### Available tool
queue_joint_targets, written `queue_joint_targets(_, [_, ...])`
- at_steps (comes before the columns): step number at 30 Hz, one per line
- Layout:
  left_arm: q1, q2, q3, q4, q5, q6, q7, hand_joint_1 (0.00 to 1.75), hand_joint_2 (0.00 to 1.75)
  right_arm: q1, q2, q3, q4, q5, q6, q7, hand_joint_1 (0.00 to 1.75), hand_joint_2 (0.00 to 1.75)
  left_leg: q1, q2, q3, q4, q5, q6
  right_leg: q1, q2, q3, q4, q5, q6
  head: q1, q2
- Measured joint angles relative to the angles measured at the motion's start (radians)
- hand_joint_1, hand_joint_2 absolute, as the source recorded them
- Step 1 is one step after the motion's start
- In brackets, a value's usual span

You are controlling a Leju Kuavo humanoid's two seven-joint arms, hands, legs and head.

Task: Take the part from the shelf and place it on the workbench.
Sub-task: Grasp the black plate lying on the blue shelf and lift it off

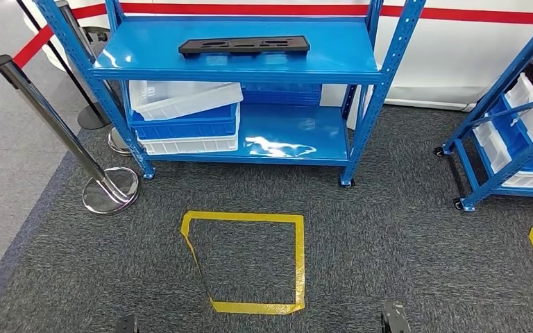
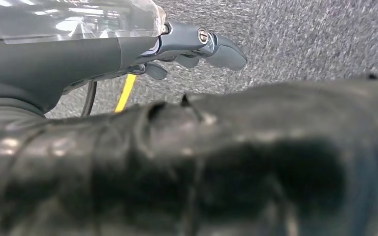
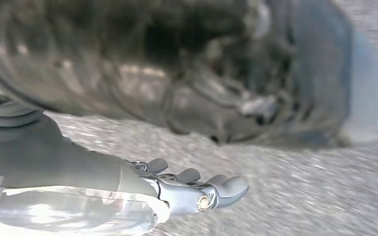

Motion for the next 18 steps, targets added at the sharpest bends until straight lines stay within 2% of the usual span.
queue_joint_targets(4, [0.000,0.004,0.017,0.003,0.009,-0.001,-0.004,0.00,0.00,-0.019,-0.004,-0.011,-0.003,-0.007,-0.001,-0.019,0.00,0.00,0.000,-0.001,0.002,0.000,0.000,0.000,0.000,-0.001,0.000,0.000,0.000,0.000,0.000,0.000])
queue_joint_targets(11, [-0.002,0.007,0.055,0.007,0.054,-0.018,-0.019,0.00,0.00,-0.084,-0.016,-0.025,-0.048,-0.068,-0.004,-0.125,0.00,0.00,0.000,0.000,-0.004,0.001,0.000,0.000,0.000,0.000,0.003,0.000,0.000,0.001,0.000,0.000])
queue_joint_targets(18, [-0.002,0.011,0.083,0.008,0.107,-0.049,-0.059,0.00,0.00,-0.150,-0.028,-0.017,-0.236,-0.178,-0.007,-0.075,0.00,0.00,0.000,0.000,-0.002,0.002,0.001,0.001,0.000,0.000,0.003,0.000,0.002,0.002,0.000,0.000])
